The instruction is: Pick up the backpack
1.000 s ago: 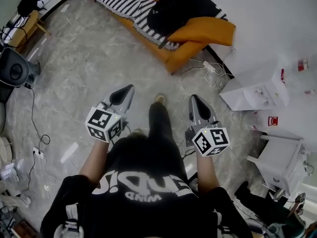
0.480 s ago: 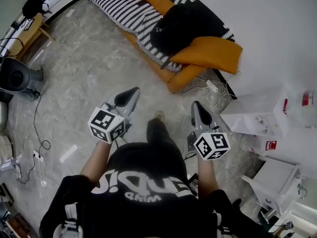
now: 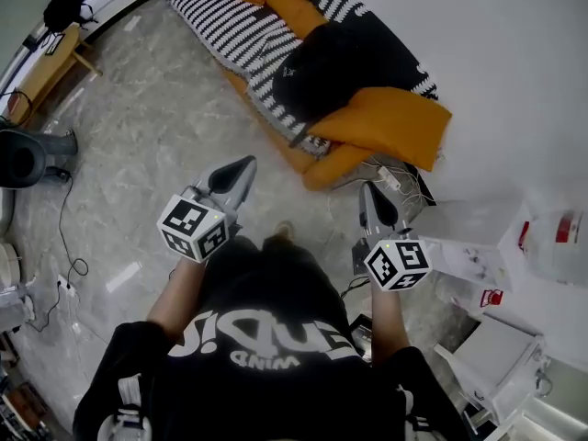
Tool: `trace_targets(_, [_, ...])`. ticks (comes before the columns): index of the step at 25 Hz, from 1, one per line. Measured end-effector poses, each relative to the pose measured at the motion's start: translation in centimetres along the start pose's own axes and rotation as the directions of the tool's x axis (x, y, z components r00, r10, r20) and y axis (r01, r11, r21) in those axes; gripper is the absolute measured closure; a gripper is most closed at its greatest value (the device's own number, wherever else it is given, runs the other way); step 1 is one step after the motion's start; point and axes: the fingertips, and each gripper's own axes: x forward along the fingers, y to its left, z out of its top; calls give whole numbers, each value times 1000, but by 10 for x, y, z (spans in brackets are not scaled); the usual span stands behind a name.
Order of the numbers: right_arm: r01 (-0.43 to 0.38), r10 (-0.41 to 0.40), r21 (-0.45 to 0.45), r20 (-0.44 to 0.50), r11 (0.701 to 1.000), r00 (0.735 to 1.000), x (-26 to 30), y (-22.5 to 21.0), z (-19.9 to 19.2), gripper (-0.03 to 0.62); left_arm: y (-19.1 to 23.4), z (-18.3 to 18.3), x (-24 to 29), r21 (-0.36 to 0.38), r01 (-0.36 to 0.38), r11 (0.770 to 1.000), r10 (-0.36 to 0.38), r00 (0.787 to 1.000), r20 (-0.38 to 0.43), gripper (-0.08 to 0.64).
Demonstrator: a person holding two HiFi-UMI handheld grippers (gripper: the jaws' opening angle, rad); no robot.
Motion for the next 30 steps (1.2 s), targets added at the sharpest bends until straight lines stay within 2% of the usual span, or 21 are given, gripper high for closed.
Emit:
trace_targets(6, [-50, 51, 11, -40, 999, 998, 11, 1, -5, 589, 5, -1, 1, -3, -79, 997, 79, 997, -20, 557])
trace_targets(11, [-62, 63, 12, -56, 998, 996, 11, 3, -10, 589, 3, -4, -1, -18, -93, 996, 93, 996, -17, 557])
trace_targets(17, [-28, 28, 0, -48, 1000, 998, -135, 41, -75, 591, -108, -64, -90, -21, -64, 998, 63, 998, -6, 557])
trace_targets(20, [1, 0, 27, -68, 1000, 998, -108, 35, -68, 591, -81, -56, -67, -26, -43, 999, 42, 998, -44, 557])
trace_targets(23, [35, -29, 60, -86, 998, 996, -45, 26, -39, 591, -28, -25, -20, -31, -6, 999, 3, 995, -101, 557])
trace_targets(25, [49, -45, 54, -64, 997, 997, -16, 17, -20, 591, -7, -13, 7, -24, 21, 999, -23, 993, -112, 557])
trace_targets(30, [89, -88, 43, -26, 995, 996, -7, 2, -12, 591, -7, -12, 30, -13, 88, 996, -89, 992, -90, 557])
